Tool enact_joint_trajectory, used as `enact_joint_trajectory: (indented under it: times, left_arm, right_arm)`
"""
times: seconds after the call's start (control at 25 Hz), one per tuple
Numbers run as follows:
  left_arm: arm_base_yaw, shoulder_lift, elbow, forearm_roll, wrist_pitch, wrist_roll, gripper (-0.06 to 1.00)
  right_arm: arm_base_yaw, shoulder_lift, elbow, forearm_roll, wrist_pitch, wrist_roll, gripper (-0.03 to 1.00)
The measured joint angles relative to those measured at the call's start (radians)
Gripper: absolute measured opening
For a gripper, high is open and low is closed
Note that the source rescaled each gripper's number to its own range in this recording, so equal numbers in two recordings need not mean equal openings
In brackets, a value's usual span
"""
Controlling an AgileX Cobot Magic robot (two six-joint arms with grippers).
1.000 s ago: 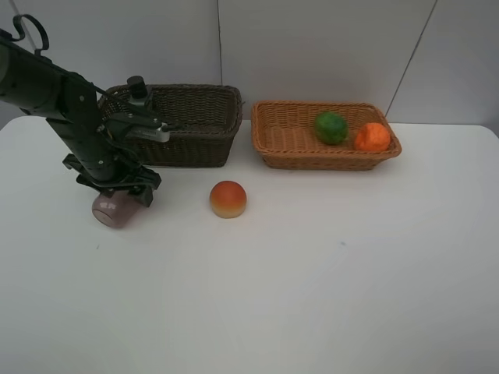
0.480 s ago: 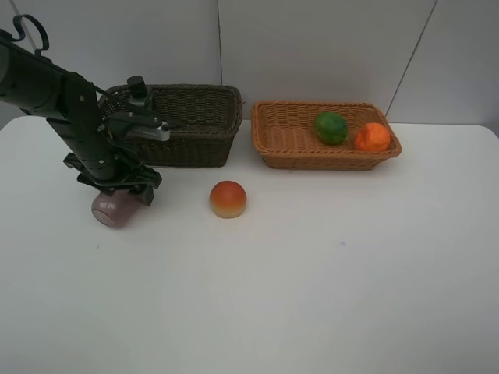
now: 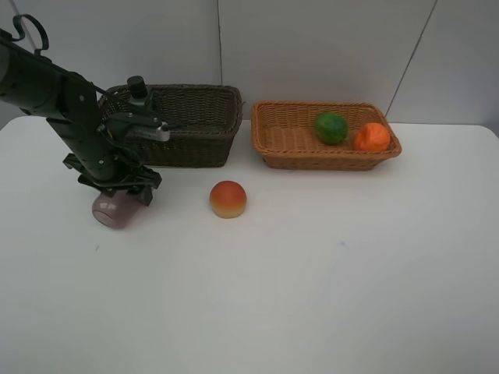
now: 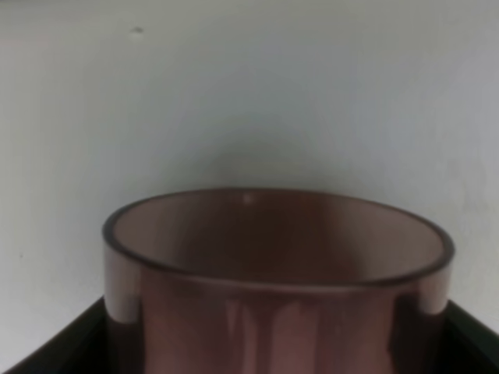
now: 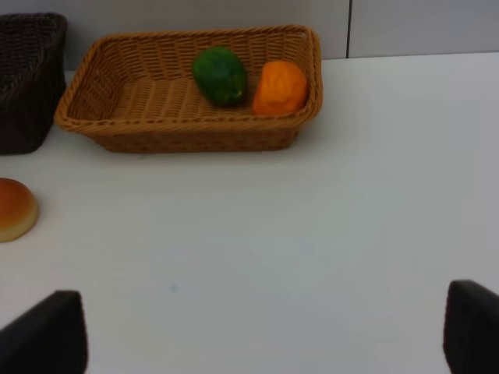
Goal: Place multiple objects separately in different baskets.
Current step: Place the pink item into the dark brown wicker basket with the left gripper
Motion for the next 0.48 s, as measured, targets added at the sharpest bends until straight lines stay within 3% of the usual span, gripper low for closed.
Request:
enact_joint_trajectory:
  times: [0.48]
  left_arm:
    - [0.0, 0.0, 0.0, 0.0, 0.005, 0.0, 0.74]
  right_arm:
    - [0.0, 0.0, 0.0, 0.0, 0.0, 0.0, 1.0]
